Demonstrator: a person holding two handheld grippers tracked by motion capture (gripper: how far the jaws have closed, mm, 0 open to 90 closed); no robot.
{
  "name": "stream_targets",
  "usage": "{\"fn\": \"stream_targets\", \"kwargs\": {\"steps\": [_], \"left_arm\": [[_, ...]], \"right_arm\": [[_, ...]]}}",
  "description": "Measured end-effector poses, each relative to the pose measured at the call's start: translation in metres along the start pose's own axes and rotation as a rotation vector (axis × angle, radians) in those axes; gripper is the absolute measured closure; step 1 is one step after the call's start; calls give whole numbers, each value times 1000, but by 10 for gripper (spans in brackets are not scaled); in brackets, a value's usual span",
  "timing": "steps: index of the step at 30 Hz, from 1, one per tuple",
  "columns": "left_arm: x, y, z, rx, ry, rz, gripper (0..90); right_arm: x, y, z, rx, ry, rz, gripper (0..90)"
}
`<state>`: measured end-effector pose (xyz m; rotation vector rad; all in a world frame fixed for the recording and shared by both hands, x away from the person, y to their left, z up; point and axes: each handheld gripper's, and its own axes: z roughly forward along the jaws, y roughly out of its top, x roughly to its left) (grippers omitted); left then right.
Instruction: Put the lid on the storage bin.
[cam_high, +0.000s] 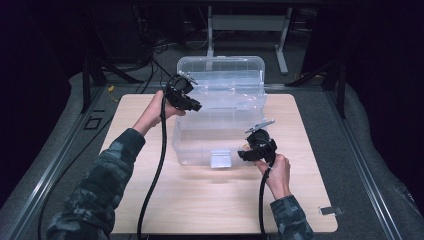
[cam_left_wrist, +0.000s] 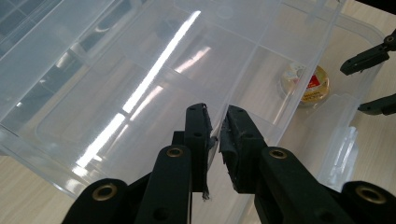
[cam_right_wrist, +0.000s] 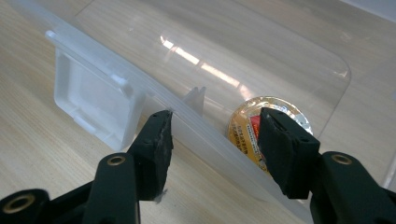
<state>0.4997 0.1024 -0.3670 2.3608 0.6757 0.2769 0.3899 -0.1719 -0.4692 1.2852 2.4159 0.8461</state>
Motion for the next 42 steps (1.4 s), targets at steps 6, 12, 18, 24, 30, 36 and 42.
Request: {"fn": "stream_targets", "kwargs": {"steps": [6, 12, 18, 24, 30, 36, 42], "left_arm": [[-2, -3, -1, -6, 0, -7, 800], [-4, -7, -1, -13, 5, -2, 801], [-7, -9, -2, -18, 11, 10, 802], [-9, -12, -1, -18, 11, 16, 801], [-11, -16, 0, -24, 21, 25, 800], [-13, -18, 0, -27, 25, 30, 799], [-15, -20, 0, -29, 27, 33, 800]], "right_arm": [[-1, 3, 2, 3, -4, -1, 451], [-2, 6, 4, 1, -6, 9, 431], [-3, 6, 5, -1, -4, 9, 431], [-3, 7, 6, -8, -5, 10, 430], [-3, 10, 8, -6, -11, 13, 430], [-4, 11, 9, -5, -11, 14, 430], [-4, 11, 10, -5, -8, 11, 430]]}}
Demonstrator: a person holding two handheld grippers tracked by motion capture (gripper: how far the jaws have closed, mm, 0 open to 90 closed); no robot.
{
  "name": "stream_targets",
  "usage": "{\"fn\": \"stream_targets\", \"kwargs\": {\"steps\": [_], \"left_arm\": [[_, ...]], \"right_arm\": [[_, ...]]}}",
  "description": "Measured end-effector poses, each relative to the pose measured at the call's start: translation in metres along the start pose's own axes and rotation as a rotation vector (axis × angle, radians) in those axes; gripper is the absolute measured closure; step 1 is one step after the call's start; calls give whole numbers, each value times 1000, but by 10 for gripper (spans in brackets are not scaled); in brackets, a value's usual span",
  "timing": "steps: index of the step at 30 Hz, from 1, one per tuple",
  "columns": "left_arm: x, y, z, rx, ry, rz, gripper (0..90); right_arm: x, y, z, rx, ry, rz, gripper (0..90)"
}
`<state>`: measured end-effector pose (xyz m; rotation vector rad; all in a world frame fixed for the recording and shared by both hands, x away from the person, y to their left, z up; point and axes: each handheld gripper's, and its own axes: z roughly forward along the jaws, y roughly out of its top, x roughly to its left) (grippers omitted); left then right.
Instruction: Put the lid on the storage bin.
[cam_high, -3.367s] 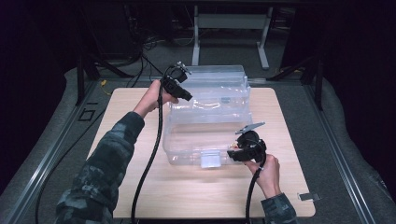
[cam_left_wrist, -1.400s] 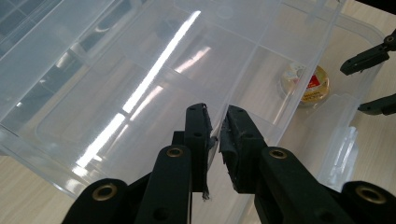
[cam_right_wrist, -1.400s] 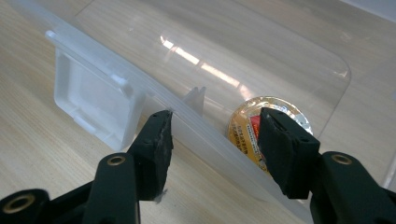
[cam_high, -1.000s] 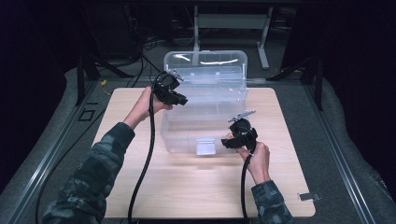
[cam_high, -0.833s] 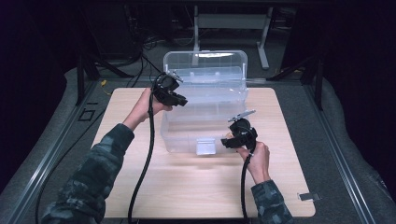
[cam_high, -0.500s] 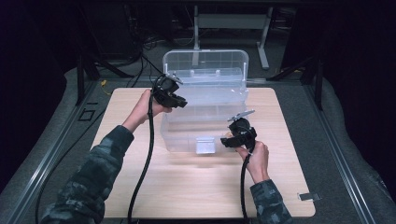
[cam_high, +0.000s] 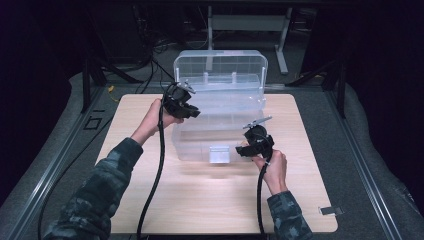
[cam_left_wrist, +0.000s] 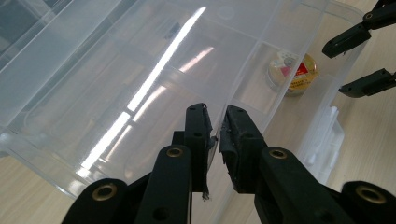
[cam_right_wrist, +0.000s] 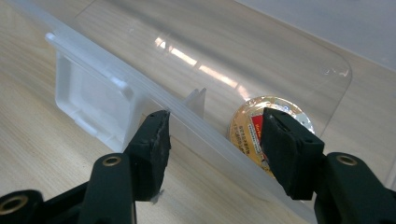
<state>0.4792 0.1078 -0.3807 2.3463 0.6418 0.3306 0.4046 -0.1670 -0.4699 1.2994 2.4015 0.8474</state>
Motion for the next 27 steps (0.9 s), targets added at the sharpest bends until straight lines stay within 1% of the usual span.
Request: {"fn": "stream_targets", "kwargs": {"steps": [3, 4, 7, 13, 14, 15, 17, 20, 21, 23, 27], "left_arm": [[-1, -1, 0, 3, -2, 2, 800], [-2, -1, 0, 4, 2, 7, 801], [-3, -3, 0, 5, -1, 10, 801], [-6, -7, 2, 6, -3, 12, 800], [-6, -8, 2, 4, -3, 12, 800], [-7, -9, 2, 1, -2, 10, 800], [-8, -10, 2, 1, 3, 15, 798], [-10, -11, 2, -2, 0, 14, 798], [-10, -12, 2, -3, 2, 15, 798], [-12, -13, 3, -3, 0, 18, 799], [-14, -16, 3, -1, -2, 24, 798]], "right_arm": [[0, 1, 0, 1, -2, 1, 430], [0, 1, 0, 3, -10, 1, 429], [0, 1, 0, 0, -1, 1, 429], [0, 2, 1, 1, -6, 0, 429], [0, 2, 1, 3, -7, 2, 429], [0, 2, 1, 6, -19, 1, 428], [0, 3, 0, 33, -28, -3, 428], [1, 3, 1, 19, -31, -2, 427], [1, 3, 1, 14, -28, 0, 426], [0, 2, 2, 4, 8, 3, 425], [0, 2, 1, 8, -4, 0, 425]]}}
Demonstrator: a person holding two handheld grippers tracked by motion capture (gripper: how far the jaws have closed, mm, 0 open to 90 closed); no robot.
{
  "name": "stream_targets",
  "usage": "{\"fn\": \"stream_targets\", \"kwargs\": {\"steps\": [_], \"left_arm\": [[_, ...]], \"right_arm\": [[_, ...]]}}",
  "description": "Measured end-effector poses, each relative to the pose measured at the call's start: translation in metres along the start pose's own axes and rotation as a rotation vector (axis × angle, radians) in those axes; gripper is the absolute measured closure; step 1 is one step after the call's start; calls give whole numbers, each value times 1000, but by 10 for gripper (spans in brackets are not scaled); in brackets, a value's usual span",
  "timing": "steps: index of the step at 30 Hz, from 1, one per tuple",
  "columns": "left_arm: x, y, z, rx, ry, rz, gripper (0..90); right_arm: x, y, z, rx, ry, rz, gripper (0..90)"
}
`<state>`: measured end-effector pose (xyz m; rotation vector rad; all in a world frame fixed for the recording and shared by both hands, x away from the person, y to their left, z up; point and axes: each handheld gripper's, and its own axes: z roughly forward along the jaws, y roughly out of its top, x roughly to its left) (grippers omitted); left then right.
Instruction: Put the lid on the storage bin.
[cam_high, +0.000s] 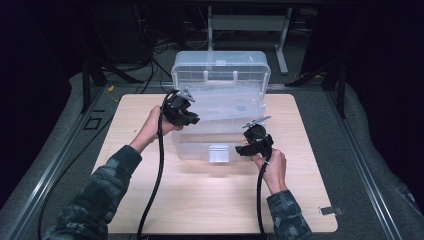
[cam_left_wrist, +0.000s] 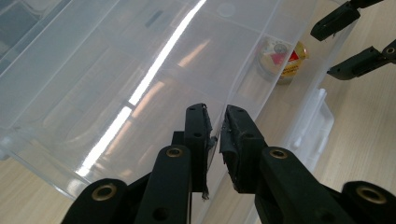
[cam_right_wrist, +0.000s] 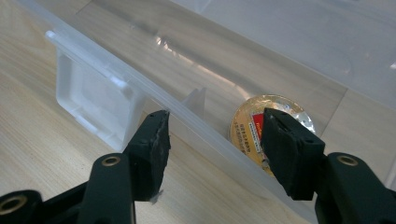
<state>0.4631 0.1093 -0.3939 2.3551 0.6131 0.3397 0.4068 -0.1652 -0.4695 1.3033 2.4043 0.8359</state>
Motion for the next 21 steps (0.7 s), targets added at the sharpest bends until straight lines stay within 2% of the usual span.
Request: {"fn": "stream_targets", "kwargs": {"steps": [6, 13, 15, 18, 21], "left_arm": [[-6, -4, 1, -1, 23, 31, 797], [-7, -8, 0, -11, 18, 25, 795], [-8, -9, 0, -25, 25, 23, 794], [-8, -10, -1, -36, 8, 15, 794], [-10, -9, 0, -32, 10, 23, 796]], "right_arm": [[1, 0, 0, 6, 1, -2, 410], [1, 1, 0, 11, 3, 5, 386], [0, 0, 0, 3, 19, 15, 381], [-1, -1, -3, -5, 38, 24, 332], [2, -1, -9, -7, 23, 17, 317]]}}
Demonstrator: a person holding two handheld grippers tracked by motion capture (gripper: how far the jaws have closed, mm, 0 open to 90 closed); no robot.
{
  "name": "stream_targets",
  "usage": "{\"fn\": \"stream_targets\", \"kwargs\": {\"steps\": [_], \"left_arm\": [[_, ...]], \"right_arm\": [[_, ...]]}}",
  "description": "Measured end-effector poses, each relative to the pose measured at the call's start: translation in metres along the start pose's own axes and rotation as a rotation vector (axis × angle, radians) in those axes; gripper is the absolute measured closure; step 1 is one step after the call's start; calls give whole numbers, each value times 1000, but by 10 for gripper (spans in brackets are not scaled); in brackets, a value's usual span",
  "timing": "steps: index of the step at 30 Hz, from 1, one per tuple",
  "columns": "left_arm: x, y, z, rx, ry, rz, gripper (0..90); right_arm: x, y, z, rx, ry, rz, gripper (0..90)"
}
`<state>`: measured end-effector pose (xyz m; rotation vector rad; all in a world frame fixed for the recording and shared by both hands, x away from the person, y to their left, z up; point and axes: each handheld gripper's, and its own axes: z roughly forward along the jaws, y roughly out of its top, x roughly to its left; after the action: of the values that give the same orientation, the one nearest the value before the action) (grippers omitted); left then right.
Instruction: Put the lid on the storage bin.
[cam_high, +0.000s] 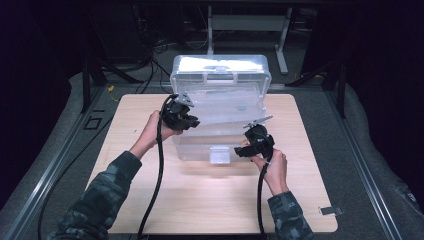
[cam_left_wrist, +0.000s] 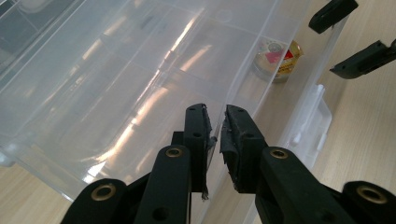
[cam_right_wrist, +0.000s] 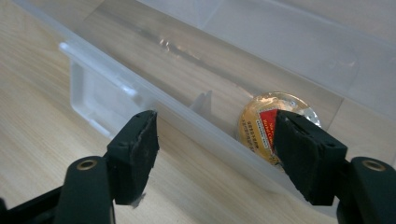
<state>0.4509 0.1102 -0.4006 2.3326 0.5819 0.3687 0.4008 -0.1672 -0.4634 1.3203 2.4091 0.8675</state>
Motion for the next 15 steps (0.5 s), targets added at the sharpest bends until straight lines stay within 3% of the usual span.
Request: {"fn": "stream_targets", "kwargs": {"steps": [6, 8, 9, 15], "left_arm": [[0, 0, 0, 8, -2, 7, 797], [-1, -1, 0, 11, -2, 11, 797], [-2, -1, 0, 10, -2, 13, 797], [-3, -3, 0, 8, -1, 20, 796]], "right_arm": [[3, 0, -16, -25, 13, -10, 331], [5, -1, -21, -27, -9, -19, 341], [5, -2, -23, -24, 10, -20, 340], [9, -4, -38, -70, 18, -33, 467]]}}
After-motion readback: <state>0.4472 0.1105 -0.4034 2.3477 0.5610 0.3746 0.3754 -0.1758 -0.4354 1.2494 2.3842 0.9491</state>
